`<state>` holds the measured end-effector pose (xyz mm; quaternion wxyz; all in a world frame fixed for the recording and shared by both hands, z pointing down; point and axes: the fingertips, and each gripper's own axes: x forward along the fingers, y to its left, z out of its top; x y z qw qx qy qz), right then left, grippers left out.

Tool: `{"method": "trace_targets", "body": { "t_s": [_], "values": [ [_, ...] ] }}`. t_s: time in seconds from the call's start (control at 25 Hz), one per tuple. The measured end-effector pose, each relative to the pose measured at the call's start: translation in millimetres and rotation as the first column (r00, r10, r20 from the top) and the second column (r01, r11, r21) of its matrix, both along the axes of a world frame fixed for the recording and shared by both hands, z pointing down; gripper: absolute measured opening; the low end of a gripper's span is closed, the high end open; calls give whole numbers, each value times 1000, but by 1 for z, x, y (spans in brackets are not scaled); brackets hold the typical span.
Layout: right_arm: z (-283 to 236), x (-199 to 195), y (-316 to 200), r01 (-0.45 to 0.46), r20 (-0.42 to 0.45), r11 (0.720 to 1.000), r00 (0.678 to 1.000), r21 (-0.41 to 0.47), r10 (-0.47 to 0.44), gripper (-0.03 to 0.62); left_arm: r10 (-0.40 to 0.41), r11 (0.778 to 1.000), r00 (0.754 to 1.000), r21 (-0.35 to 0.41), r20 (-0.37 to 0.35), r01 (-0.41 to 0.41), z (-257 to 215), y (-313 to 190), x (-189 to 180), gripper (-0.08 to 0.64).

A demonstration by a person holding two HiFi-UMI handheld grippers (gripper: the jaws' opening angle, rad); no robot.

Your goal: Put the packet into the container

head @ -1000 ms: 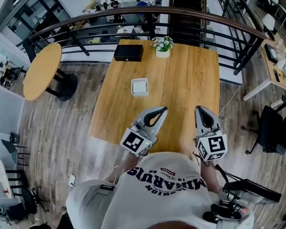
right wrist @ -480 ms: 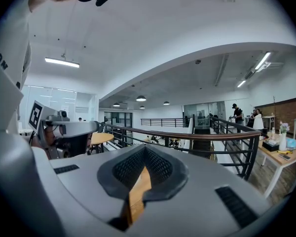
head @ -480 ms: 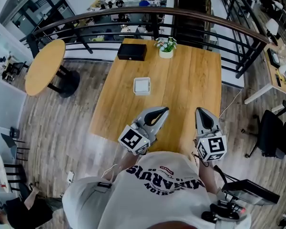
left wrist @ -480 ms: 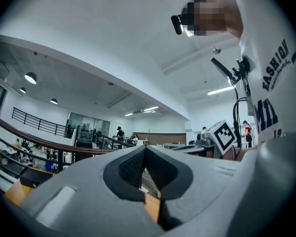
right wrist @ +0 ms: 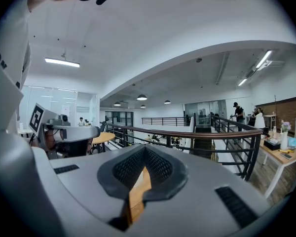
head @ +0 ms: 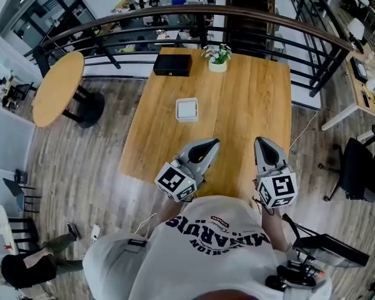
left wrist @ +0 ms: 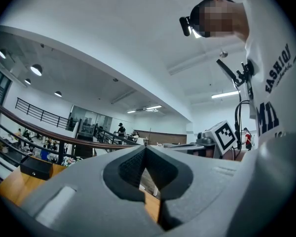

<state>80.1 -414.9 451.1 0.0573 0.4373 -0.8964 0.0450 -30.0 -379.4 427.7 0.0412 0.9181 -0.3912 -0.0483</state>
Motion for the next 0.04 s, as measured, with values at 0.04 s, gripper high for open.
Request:
{"method": "trace_targets", "body": {
  "t_s": [0.04],
  "values": [
    [0,-2,0,2,0,1000,1000,-1,-2,9,-5,1000,1000,-9,-5,5,1,0,-2,2]
  ]
}}
